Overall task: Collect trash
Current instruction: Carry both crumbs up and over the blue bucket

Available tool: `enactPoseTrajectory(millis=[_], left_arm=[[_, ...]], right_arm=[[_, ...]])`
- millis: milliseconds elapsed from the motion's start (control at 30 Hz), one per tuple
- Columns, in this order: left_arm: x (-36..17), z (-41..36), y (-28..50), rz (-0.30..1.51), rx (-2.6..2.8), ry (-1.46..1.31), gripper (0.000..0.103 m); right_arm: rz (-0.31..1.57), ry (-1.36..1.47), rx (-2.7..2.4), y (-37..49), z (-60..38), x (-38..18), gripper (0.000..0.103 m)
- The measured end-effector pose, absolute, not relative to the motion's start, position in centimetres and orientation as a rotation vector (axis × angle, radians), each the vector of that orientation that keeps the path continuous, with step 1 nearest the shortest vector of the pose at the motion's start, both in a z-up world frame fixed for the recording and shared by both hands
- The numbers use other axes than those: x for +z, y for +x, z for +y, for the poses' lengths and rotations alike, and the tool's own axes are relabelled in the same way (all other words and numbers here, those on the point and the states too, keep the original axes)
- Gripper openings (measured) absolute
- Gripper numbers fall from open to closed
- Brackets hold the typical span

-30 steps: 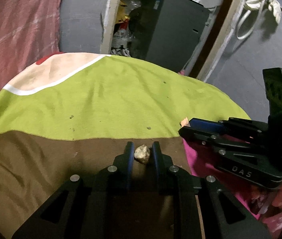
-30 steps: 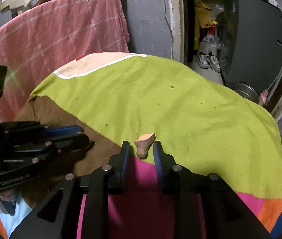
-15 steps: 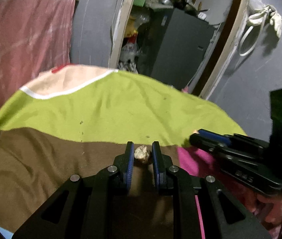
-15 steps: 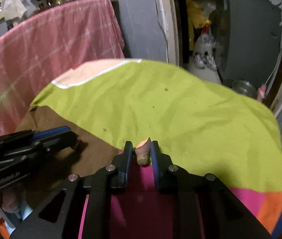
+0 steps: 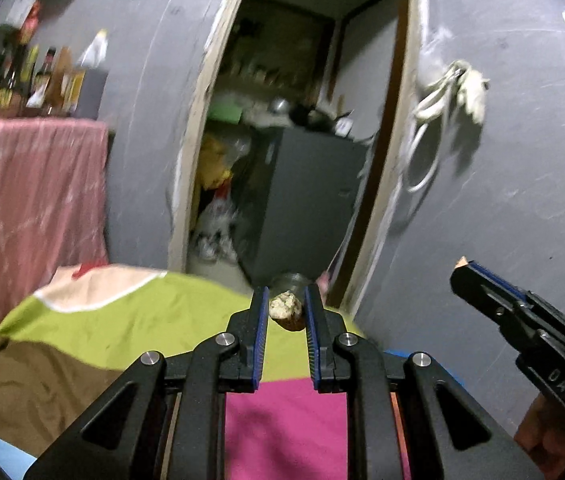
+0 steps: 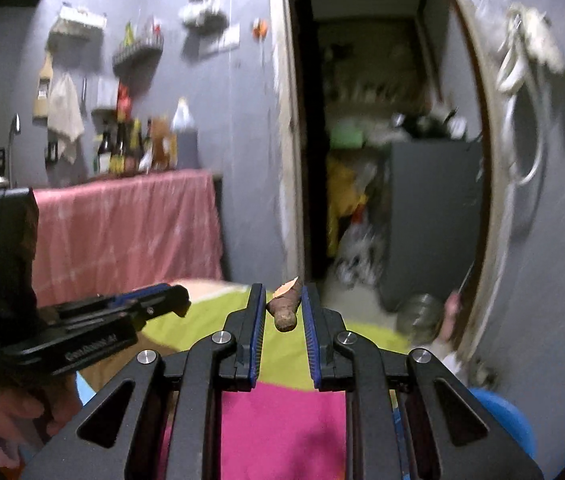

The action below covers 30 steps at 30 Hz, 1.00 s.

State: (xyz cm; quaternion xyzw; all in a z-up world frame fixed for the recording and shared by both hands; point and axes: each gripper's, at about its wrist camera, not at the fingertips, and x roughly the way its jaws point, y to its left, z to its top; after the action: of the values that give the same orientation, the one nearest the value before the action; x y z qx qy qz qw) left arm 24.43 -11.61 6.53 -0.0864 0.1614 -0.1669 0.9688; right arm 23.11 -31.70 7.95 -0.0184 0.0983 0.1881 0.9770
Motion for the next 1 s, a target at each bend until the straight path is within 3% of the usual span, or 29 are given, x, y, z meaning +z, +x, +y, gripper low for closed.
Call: enactPoseTrajectory(millis=[567, 1000], left_arm=[[11.5, -21.2, 18.6, 0.062, -0.452, -0.176, 0.015], [9.5, -28.4, 18.2, 0.049, -0.498, -0.139, 0.015]], right_arm=[[-0.063, -0.088, 0.118, 15.3, -39.9, 11.7, 0.016], [-0.067, -0.093, -0.016, 13.6, -45.8, 8.9, 0.016]])
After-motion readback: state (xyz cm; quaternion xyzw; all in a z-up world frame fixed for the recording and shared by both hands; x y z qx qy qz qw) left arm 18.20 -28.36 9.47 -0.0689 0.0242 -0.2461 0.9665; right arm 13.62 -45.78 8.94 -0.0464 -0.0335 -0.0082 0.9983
